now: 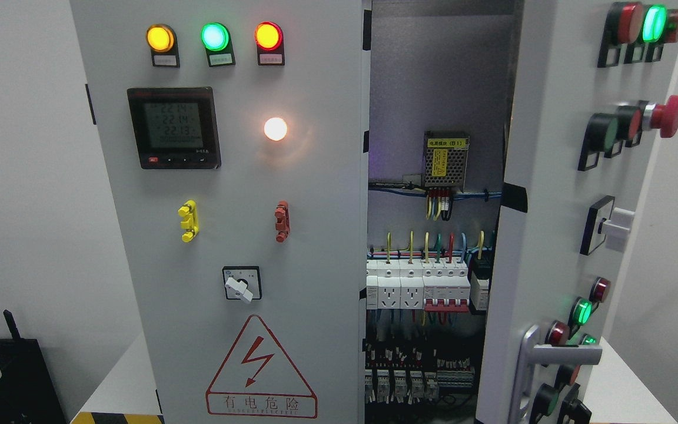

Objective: Open door with both hands

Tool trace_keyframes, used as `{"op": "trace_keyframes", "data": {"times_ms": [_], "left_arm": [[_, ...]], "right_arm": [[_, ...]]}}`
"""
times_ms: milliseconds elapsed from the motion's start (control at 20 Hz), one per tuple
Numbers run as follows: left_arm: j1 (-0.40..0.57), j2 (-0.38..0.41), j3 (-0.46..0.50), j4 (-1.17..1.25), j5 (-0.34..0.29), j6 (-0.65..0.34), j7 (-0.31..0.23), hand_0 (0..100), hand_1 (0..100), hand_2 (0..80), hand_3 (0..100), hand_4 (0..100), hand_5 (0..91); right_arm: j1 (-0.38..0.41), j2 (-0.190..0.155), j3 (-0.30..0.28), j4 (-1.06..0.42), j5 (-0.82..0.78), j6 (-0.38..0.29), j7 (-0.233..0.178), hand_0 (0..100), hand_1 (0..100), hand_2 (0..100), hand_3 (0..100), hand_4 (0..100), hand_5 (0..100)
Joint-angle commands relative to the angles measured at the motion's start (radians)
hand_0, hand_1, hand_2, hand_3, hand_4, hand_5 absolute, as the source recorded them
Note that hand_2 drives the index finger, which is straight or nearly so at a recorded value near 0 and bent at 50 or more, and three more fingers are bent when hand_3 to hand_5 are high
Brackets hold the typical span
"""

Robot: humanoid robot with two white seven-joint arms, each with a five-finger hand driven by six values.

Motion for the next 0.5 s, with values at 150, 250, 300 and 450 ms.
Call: {"op": "trace_keyframes", "data": {"times_ms": [150, 250, 300, 450], "left_arm": [[-0.375, 0.29, -0.404, -0.054, 0.039, -0.002, 0.002, 0, 0, 0.0, 0, 0, 0.0], [-0.701, 0.282, -0.764, -0.054, 0.033, -0.002, 0.004, 0, 0, 0.0, 0, 0, 0.0], [-0.849, 0.264, -0.919, -0.054, 0.028, -0.004, 0.005, 0, 0, 0.0, 0, 0, 0.0], [-1.113, 0.16, -1.205, -0.022, -0.053, 0.002, 0.025, 0, 0, 0.0, 0, 0, 0.0]], "right_arm": [[0.0, 0.0, 0.0, 0.0, -0.003, 0.0, 0.006, 38, 0, 0, 0, 0, 0], [0.0, 0.0, 0.0, 0.0, -0.003, 0.0, 0.006, 38, 0, 0, 0, 0, 0], [0.002, 0.0, 0.0, 0.0, -0.003, 0.0, 0.006, 38, 0, 0, 0, 0, 0], [0.0, 0.0, 0.0, 0.0, -0.003, 0.0, 0.006, 38, 0, 0, 0, 0, 0]]}}
